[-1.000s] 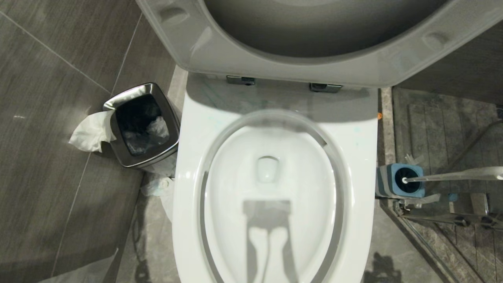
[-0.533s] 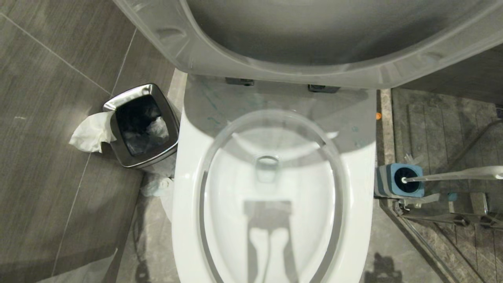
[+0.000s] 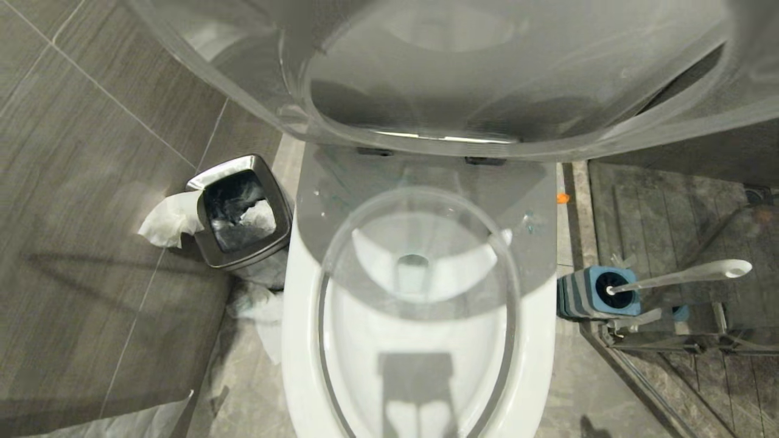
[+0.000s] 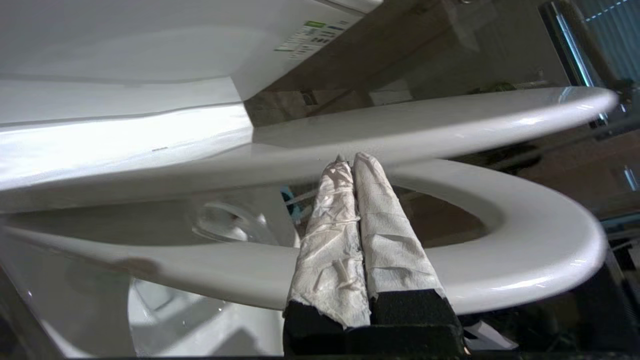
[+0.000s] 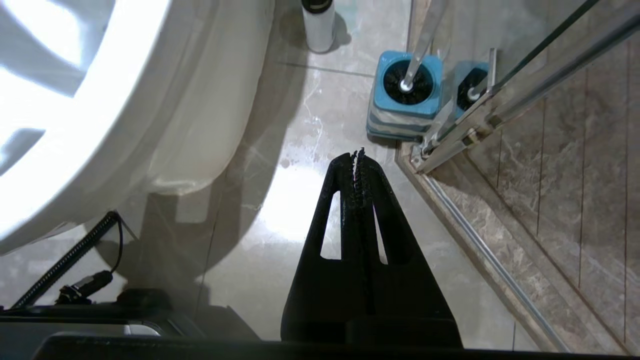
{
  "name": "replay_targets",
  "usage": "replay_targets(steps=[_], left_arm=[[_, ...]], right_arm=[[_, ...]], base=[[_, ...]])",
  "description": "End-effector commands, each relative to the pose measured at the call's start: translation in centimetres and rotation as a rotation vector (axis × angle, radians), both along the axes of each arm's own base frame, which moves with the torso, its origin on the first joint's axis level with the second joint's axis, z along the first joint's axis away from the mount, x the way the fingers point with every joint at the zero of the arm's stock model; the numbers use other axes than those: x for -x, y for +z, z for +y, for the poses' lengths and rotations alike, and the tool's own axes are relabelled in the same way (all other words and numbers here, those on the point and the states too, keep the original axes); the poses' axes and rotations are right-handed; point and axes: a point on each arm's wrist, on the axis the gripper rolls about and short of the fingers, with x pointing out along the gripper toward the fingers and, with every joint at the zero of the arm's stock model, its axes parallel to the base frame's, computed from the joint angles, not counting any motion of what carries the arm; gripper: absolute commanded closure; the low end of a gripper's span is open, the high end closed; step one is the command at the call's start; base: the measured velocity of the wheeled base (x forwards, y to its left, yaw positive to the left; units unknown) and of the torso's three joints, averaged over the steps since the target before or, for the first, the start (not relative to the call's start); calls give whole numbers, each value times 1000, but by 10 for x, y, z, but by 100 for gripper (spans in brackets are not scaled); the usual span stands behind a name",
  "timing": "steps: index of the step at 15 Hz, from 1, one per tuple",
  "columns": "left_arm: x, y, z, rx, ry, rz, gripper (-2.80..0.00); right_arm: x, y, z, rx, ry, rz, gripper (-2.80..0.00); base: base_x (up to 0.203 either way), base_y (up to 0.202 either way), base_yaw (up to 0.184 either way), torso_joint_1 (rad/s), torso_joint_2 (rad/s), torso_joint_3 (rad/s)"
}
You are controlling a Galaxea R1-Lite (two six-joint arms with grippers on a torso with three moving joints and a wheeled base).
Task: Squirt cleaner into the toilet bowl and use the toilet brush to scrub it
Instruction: Close the toilet lid
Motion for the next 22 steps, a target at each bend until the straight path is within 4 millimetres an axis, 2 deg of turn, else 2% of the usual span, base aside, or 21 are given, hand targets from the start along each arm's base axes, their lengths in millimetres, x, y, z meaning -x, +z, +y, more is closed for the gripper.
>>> replay_targets(steps=[1,9,13,16,22], left_arm=[[23,3,9,5,-2,-21,0],[61,10,22,17,-6,-130,0],[64,13,24,-6,3,-135,0],[72,9,27,-91,11,-135,0],[69,0,26,-185,35,-172,0]], right_arm=[[0,0,0,0,0,0,0],[0,0,0,0,0,0,0],[0,0,0,0,-1,-1,0],[0,0,0,0,-1,1,0],[0,0,0,0,-1,-1,0]], base=[[0,0,0,3,2,194],[0,0,0,-2,1,89],[0,0,0,0,0,0],[0,0,0,0,0,0],[0,0,0,1,1,41]])
